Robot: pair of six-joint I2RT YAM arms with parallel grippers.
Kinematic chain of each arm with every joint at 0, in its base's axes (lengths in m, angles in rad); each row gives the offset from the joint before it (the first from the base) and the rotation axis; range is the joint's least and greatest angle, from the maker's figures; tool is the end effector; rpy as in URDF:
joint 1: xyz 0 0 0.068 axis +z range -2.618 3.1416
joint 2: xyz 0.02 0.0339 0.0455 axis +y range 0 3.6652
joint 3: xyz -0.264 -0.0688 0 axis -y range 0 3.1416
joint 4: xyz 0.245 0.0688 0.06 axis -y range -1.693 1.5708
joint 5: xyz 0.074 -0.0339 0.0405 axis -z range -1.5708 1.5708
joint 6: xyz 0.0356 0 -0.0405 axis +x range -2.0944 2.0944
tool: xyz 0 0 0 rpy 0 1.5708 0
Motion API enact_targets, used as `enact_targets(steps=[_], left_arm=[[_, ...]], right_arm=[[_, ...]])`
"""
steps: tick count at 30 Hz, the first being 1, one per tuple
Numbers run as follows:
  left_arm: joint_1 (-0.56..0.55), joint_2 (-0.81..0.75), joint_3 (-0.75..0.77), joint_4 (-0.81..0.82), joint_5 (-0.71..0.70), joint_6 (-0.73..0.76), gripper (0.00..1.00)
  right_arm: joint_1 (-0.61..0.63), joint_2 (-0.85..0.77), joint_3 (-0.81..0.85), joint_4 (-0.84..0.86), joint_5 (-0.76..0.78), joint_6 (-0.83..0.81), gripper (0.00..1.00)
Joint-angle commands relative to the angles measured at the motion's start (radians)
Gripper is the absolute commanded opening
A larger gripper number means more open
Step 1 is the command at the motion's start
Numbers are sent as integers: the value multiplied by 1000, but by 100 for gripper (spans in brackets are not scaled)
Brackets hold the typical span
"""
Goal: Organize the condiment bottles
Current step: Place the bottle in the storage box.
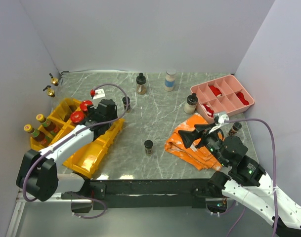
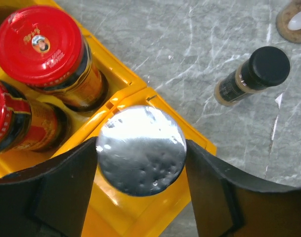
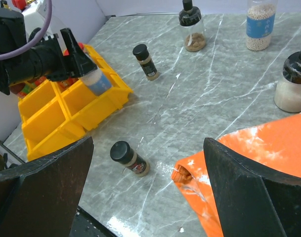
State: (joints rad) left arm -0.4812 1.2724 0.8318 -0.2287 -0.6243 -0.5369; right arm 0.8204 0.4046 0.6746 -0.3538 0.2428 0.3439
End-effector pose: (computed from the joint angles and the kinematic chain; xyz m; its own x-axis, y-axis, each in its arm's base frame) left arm 0.2492 -0.1066 0.2518 -0.4568 -0.2296 -0.8594 -0.3078 0.9472 -0.0895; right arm 0.0783 0.0714 0.3315 -0.2380 0.2246 -0.9449 -0.4953 0.8088 0.3170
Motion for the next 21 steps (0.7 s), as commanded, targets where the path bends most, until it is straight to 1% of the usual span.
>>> enact_targets(steps=[1, 2, 3, 6, 8, 9, 10, 12, 13, 14, 15, 16, 17, 19, 20, 21], left_arm=[[1, -27, 21, 92, -8, 8, 79], [1, -25, 29, 75, -12, 6, 84], [1, -22, 36, 65, -15, 3, 90], [1, -37, 65, 19, -6, 5, 99], [1, -73, 85, -4, 33, 15, 100], [1, -87, 96, -14, 60, 24, 97], [1, -114, 125, -24, 81, 44, 96], [1, -140, 161, -66, 155, 78, 96], [1, -166, 197, -76, 182, 95, 97], [3, -180, 213, -87, 255, 112, 96], [1, -195, 225, -99, 291, 147, 96], [1, -226, 245, -103, 335, 166, 97], [3, -241, 253, -104, 410, 181, 96], [1, -293, 260, -112, 490, 224, 96], [3, -310, 256, -109, 523, 233, 96], [1, -347, 250, -97, 585, 250, 96]], right_arm=[[5, 0, 14, 12, 0, 3, 100], [5, -1, 13, 12, 1, 4, 100], [5, -3, 13, 10, 3, 7, 100], [5, 17, 16, 7, 24, 23, 100], [5, 55, 28, 7, 44, 36, 100], [5, 74, 37, 7, 53, 38, 100], [5, 98, 51, 3, 64, 37, 100], [5, 184, 111, -4, 107, 30, 100], [2, 254, 161, -7, 124, 15, 100], [0, 291, 187, -2, 162, 6, 100], [-6, 330, 215, 2, 174, -18, 100], [-15, 405, 242, 9, 182, -31, 100], [-44, 445, 303, 12, 181, -40, 100], [-85, 550, 382, 36, 158, -65, 100], [-145, 581, 402, 51, 132, -75, 100], [-171, 608, 416, 76, 69, -119, 100]])
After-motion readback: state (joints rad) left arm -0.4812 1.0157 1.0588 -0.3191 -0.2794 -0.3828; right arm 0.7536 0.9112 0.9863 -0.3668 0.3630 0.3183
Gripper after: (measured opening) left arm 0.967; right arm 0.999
